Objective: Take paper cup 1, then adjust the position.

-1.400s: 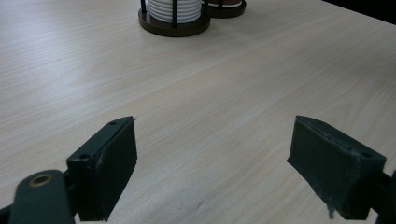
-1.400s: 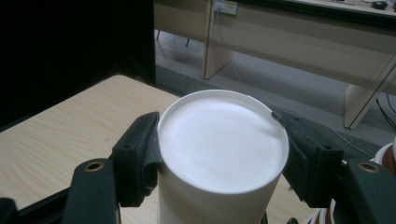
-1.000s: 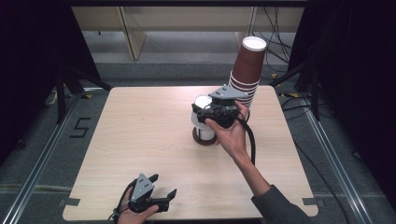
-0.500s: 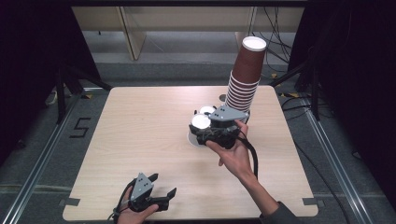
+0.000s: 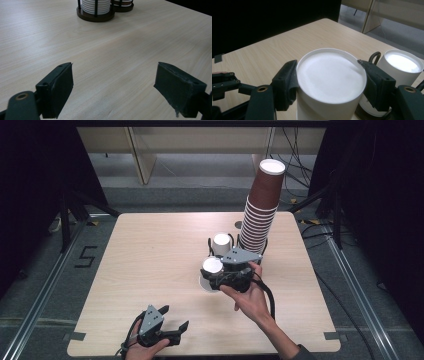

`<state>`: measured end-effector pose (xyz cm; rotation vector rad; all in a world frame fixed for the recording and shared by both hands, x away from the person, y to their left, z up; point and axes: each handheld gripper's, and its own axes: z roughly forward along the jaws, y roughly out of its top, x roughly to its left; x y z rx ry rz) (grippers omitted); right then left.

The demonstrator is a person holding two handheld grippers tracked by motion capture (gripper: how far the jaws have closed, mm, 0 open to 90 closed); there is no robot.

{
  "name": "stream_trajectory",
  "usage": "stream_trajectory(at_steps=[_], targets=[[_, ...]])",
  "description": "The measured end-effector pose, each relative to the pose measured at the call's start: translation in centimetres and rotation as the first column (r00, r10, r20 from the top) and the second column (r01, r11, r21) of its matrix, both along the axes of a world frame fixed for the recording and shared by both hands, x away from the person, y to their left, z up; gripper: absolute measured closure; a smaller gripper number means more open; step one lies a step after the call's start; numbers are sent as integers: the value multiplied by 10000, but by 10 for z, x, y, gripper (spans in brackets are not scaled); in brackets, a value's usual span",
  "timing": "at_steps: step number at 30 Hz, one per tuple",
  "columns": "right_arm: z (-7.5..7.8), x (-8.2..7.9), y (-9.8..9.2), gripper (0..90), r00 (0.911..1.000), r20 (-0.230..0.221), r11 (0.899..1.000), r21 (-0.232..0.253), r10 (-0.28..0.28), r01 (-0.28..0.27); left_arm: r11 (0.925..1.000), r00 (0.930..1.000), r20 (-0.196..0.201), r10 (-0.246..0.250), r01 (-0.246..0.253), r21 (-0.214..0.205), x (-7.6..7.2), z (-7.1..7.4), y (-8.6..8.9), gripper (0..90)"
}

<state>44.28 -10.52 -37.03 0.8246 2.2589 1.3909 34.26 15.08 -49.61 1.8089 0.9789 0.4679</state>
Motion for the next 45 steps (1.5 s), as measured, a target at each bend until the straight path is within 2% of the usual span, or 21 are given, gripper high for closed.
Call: stream_trajectory(at_steps=[2, 5, 6, 8, 9, 11, 12, 14, 15, 17, 18, 20, 21, 23, 25, 28, 32, 39, 41, 43, 45], targets=[[-4, -2, 0, 348, 9997, -224, 9999, 112, 23, -20, 10000, 10000, 21, -6, 7, -43, 0, 0, 0, 148], [-5, -2, -1, 348, 9999, -100, 9999, 70, 99, -98, 10000, 10000, 26, -68, 68, -44, 0, 0, 0, 148], [-6, -4, -1, 348, 9995, -301, 9999, 109, 32, -29, 10000, 10000, 16, -50, 50, -10, 0, 0, 0, 148], [-8, -4, -2, 348, 9998, -165, 9999, -35, 135, -136, 10000, 10000, 17, -54, 54, 16, 0, 0, -1, 148], [-10, -5, -1, 348, 9993, -365, 9999, 147, 88, -82, 10000, 10000, 18, -54, 54, 15, 0, 0, -1, 148], [-13, -5, -2, 348, 9993, -256, 9996, -62, 264, -266, 10000, 10000, 26, -57, 56, 21, 0, 0, -1, 148], [-16, -7, -2, 348, 9984, -506, 9996, -31, 261, -263, 10000, 10000, 19, -38, 38, 3, 0, 0, -1, 148], [-18, -6, -2, 348, 9982, -460, 9993, -86, 373, -377, 9999, 9999, 99, -85, 86, -108, 0, 0, -1, 148], [-21, -7, -3, 348, 9979, -543, 9992, -129, 360, -368, 10000, 10000, 63, -36, 36, 13, 0, 1, 0, 148], [-23, -8, -3, 348, 9968, -714, 9993, -103, 358, -367, 10000, 9999, 95, -44, 44, -20, 0, 1, -1, 148], [-25, -8, -3, 348, 9968, -679, 9991, -96, 413, -421, 9998, 9998, 149, -100, 102, -141, 0, 0, -1, 148], [-27, -9, -4, 348, 9962, -770, 9989, -167, 418, -432, 9999, 9999, 156, -65, 67, -102, 0, 1, -1, 148], [-28, -9, -5, 348, 9970, -622, 9988, -171, 458, -470, 9998, 9998, 175, -63, 66, -170, 0, 1, -1, 148], [-28, -10, -6, 348, 9961, -753, 9988, -111, 459, -469, 9998, 9998, 197, -53, 57, -195, -1, 1, -1, 148], [-28, -11, -6, 348, 9965, -690, 9988, -125, 470, -480, 9999, 9997, 238, -52, 55, -139, -1, 1, 0, 148], [-27, -13, -6, 348, 9954, -783, 9984, 6, 558, -559, 9994, 9995, 303, -20, 30, -348, -1, 0, 0, 148], [-27, -15, -5, 348, 9956, -761, 9983, -111, 554, -564, 9994, 9992, 384, -82, 95, -344, -1, 2, -1, 148], [-26, -18, 0, 348, 9937, -761, 9966, 78, 823, -819, 9974, 9964, 805, -276, 328, -636, 3, 0, -11, 147], [-26, -20, 2, 348, 9933, -736, 9960, 74, 893, -890, 9971, 9940, 1002, -446, 505, -568, 6, -1, -15, 147], [-26, -21, 4, 348, 9930, -607, 9949, 16, 1010, -1011, 9976, 9899, 1287, -592, 634, -289, 7, -1, -16, 147], [-26, -23, 6, 348, 9918, -725, 9944, 79, 1054, -1051, 9971, 9879, 1436, -590, 652, -391, 11, -1, -16, 147]])
